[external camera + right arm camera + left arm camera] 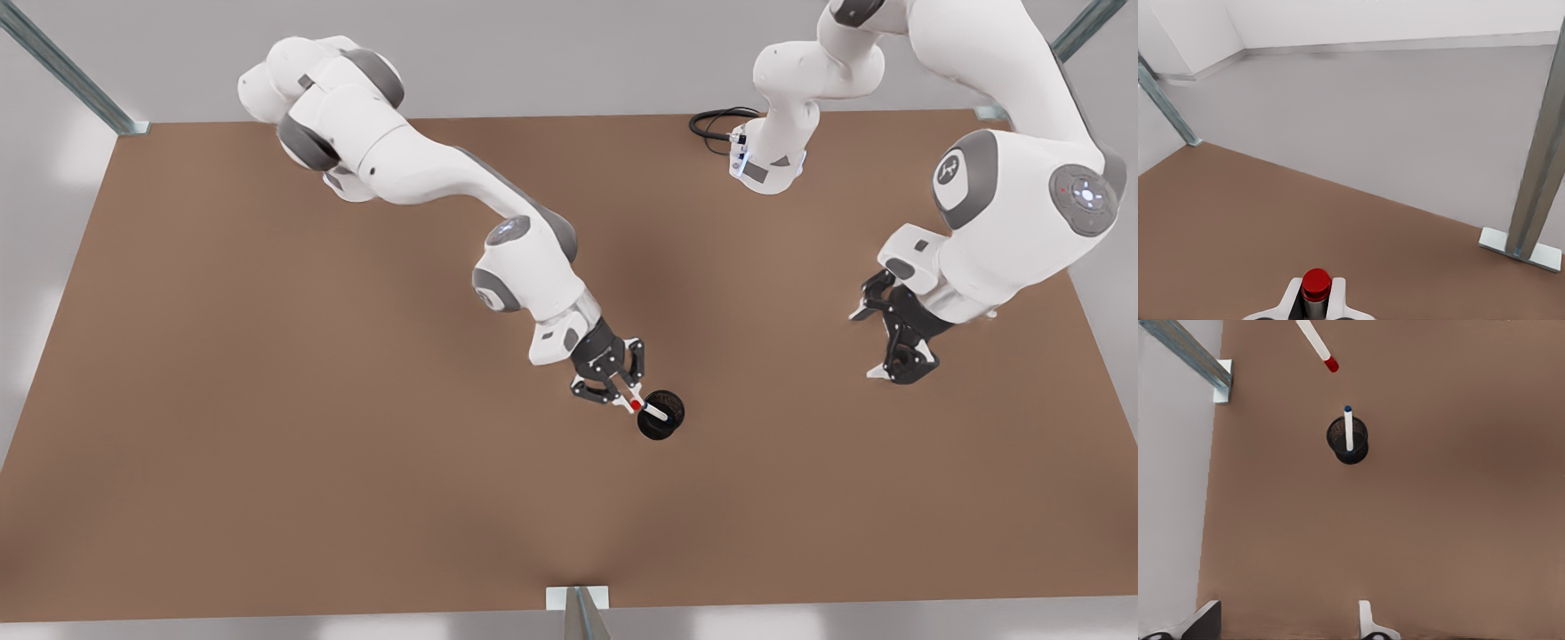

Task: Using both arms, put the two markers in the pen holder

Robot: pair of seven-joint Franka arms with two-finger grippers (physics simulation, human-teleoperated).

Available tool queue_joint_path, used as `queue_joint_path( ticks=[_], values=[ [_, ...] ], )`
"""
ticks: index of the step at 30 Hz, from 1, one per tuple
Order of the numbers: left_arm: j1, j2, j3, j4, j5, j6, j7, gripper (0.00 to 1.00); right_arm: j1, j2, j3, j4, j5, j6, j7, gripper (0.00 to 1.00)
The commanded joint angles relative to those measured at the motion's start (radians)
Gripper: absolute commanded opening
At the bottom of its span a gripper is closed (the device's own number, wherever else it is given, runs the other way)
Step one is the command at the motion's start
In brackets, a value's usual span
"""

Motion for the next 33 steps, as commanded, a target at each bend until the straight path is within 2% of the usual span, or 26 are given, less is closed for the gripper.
queue_joint_path(
  ticks=[1,3,4,7,19,27,29,33],
  values=[
    [-0.069,-0.039,0.080,-0.034,0.046,-0.101,-1.538,1.00,0.031,0.028,-0.029,0.029,-0.007,0.093,0.250,0.21],
    [-0.072,-0.090,0.090,-0.138,0.042,0.013,-1.601,1.00,0.094,0.085,-0.085,0.115,-0.007,0.093,0.286,0.21],
    [-0.070,-0.076,0.089,-0.132,0.040,0.005,-1.601,1.00,0.132,0.103,-0.128,0.144,-0.005,0.093,0.312,0.21],
    [-0.069,-0.051,0.089,-0.123,0.045,0.012,-1.600,1.00,0.167,0.136,-0.167,0.167,-0.005,0.115,0.345,0.21],
    [-0.059,-0.002,0.089,-0.117,0.045,0.039,-1.595,1.00,0.210,0.221,-0.262,0.165,-0.005,0.228,0.349,0.21],
    [-0.056,0.016,0.092,-0.117,0.043,0.051,-1.595,1.00,0.224,0.252,-0.279,0.155,-0.005,0.276,0.348,0.21],
    [-0.049,0.018,0.092,-0.117,0.042,0.053,-1.595,1.00,0.226,0.251,-0.280,0.155,-0.002,0.273,0.355,0.98],
    [-0.044,0.019,0.092,-0.117,0.042,0.053,-1.595,1.00,0.224,0.248,-0.280,0.155,-0.002,0.271,0.355,1.00]
  ],
)
